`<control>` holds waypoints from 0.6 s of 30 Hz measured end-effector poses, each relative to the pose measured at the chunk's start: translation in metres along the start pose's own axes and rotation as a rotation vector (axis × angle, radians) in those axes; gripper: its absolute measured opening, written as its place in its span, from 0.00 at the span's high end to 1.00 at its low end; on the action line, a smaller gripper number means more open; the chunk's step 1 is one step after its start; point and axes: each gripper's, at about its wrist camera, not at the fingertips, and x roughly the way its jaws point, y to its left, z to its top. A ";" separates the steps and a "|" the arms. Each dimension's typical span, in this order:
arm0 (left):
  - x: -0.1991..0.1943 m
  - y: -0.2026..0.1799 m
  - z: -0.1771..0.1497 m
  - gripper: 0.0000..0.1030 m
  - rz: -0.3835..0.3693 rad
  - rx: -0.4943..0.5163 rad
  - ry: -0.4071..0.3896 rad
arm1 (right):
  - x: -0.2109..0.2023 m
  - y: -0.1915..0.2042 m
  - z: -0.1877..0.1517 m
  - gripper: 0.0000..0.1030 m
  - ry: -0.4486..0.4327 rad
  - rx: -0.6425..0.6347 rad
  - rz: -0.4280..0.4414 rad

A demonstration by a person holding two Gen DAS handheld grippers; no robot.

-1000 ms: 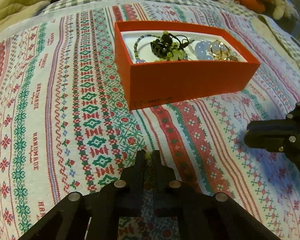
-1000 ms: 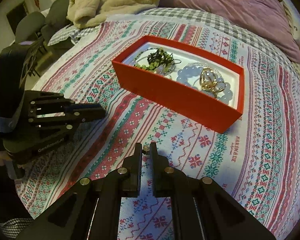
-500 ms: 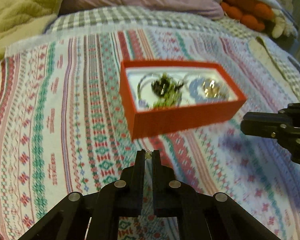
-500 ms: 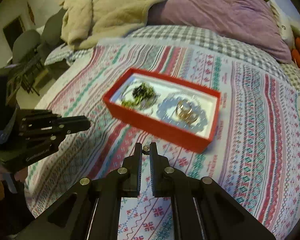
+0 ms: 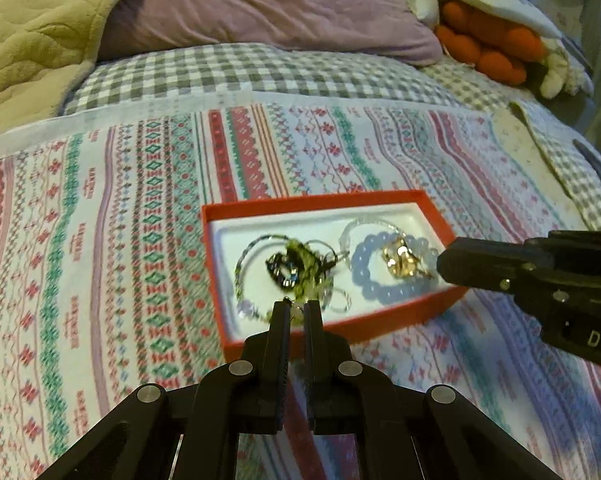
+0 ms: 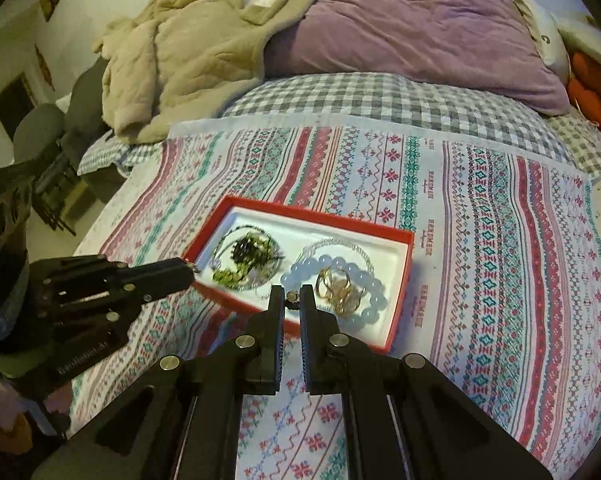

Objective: Organize jewelry
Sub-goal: 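Carry both gold studs into the red box and open both tools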

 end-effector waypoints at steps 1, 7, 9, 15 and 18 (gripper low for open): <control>0.004 -0.001 0.002 0.99 0.002 -0.003 0.003 | 0.004 -0.002 0.002 0.93 0.001 0.007 0.002; 0.023 -0.002 0.007 0.99 0.016 -0.007 0.018 | 0.022 -0.009 0.007 0.93 0.019 0.022 0.007; 0.027 -0.002 0.007 0.98 0.018 -0.007 0.025 | 0.026 -0.011 0.007 0.93 0.025 0.025 0.007; 0.032 -0.001 0.008 0.85 0.039 -0.002 0.035 | 0.030 -0.015 0.009 0.92 0.031 0.037 0.009; 0.031 -0.001 0.007 0.79 0.044 0.001 0.032 | 0.028 -0.017 0.009 0.91 0.031 0.040 -0.002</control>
